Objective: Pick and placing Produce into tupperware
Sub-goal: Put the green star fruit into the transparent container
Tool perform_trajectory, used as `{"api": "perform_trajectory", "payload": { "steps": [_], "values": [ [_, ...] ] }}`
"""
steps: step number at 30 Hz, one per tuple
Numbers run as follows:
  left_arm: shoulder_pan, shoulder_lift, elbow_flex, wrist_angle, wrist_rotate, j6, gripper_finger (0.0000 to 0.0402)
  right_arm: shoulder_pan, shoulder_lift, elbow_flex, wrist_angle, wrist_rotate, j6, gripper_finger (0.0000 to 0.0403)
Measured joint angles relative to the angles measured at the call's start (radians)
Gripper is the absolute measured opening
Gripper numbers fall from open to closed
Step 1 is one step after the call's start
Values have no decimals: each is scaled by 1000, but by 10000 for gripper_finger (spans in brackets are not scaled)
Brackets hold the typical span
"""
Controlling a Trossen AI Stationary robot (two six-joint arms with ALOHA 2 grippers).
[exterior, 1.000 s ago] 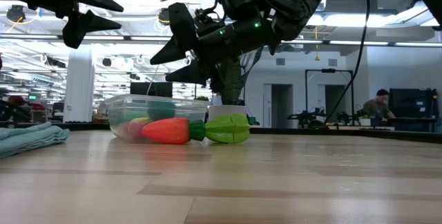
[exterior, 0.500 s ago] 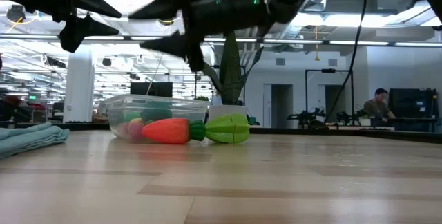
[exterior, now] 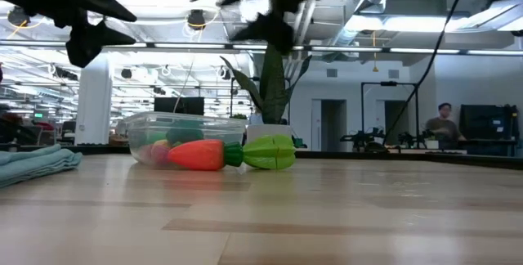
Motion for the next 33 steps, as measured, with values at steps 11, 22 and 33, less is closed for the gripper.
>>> {"api": "perform_trajectory", "payload": {
  "steps": [11,22,33],
  "values": [
    [0,99,0,24,112,-18,178,42,-27,-2,-539,63,-109,245],
    [-1,206,0,99,194,5,178,77,-27,-43,-272,308,-471,245],
    [-96,217,0,107,87,16,178,32,-27,-199,-114,304,-416,245]
  ]
}}
